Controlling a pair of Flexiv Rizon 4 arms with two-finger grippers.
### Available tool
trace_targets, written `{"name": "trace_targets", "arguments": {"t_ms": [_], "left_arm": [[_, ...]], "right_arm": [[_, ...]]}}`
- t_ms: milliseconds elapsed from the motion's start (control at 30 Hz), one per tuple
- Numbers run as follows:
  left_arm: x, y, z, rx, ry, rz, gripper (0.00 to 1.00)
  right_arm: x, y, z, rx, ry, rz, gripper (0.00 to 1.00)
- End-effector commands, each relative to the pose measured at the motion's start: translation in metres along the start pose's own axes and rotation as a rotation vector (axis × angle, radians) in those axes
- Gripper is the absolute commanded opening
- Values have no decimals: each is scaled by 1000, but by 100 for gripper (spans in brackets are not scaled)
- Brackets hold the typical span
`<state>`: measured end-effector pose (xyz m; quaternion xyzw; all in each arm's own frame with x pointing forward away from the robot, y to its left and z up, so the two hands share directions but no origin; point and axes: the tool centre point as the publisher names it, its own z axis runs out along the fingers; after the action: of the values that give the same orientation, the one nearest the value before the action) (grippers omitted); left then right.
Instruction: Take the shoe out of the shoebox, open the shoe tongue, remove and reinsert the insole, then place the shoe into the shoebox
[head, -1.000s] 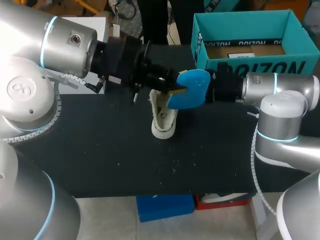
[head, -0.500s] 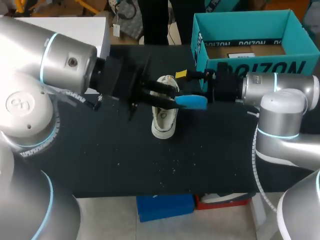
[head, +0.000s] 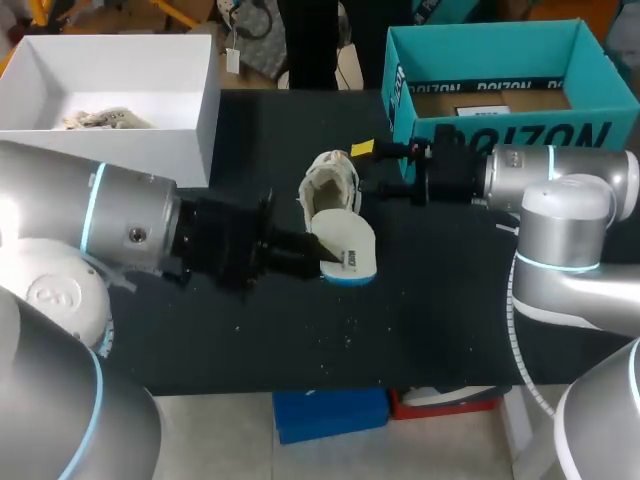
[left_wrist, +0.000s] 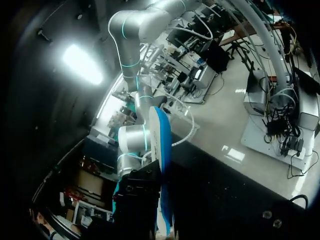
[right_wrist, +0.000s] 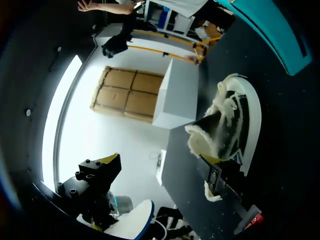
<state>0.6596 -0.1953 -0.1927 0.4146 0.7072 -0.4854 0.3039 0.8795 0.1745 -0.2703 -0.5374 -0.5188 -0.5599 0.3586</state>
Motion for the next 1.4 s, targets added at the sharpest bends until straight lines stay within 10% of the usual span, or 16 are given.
{"name": "trace_targets", "arguments": {"t_ms": [33,900,1400], "left_arm": [[25,9,-5,-17,-131,93,0],[52,20,11,15,-171,277,0],[63,103,17,-20,-227,543,0]], "right_arm": [[0,-1,1,-5,-1,0,100],[0,-1,1,-5,-1,0,100],[0,-1,1,-5,-1,0,100]]}}
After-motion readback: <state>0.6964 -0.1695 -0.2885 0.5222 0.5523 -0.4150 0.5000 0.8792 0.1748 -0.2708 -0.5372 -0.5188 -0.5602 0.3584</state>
